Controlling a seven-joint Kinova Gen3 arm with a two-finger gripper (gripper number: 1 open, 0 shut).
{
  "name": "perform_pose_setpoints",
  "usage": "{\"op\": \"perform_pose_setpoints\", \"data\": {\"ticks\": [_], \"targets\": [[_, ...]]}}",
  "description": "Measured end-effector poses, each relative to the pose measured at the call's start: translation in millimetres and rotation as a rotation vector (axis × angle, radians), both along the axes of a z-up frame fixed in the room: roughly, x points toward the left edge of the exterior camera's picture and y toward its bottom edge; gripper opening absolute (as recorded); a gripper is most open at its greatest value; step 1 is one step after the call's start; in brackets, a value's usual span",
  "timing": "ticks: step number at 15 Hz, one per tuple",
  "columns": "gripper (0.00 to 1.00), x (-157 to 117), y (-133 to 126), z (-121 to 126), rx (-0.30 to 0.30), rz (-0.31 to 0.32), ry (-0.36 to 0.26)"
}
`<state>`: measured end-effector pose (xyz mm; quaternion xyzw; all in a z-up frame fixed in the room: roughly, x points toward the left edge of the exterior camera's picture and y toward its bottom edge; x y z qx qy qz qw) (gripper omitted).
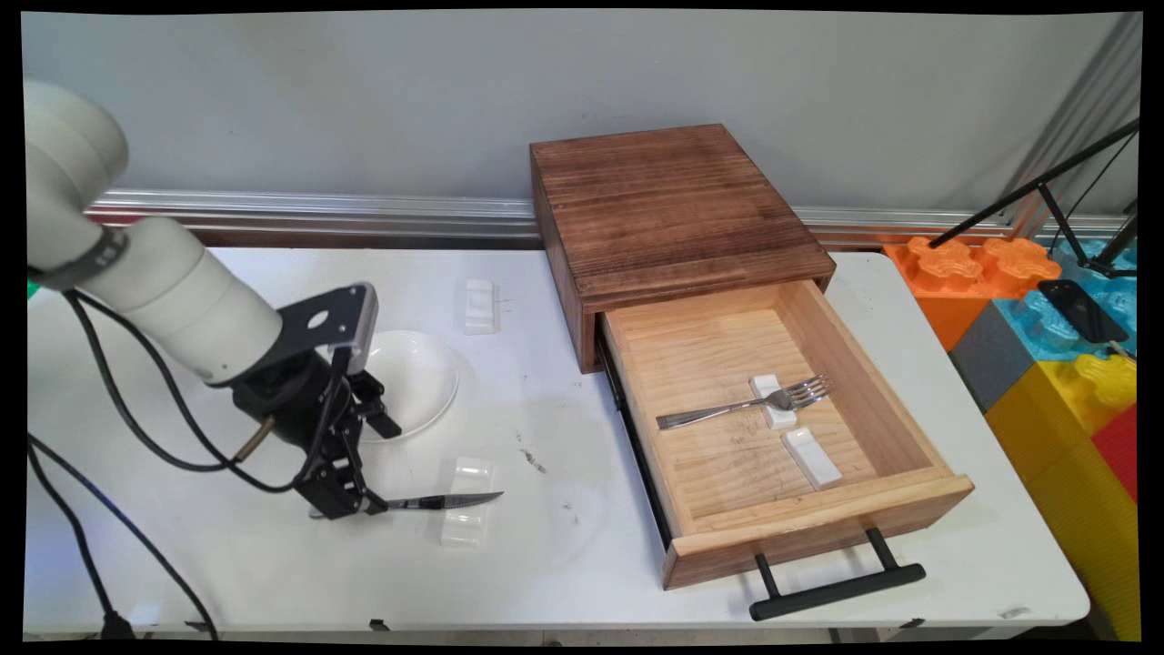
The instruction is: Pick up the knife from the right of the white plate
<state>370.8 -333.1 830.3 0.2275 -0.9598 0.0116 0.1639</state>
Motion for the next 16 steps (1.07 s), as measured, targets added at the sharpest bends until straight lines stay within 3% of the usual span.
{"op": "perform_pose_setpoints", "data": {"ticks": [9, 16], "targets": [[1.0, -2.9, 6.8, -40.3, -0.026, 0.019, -0.001], [1.0, -2.5, 8.8, -54.7, -0.043, 0.024, -0.005]]}}
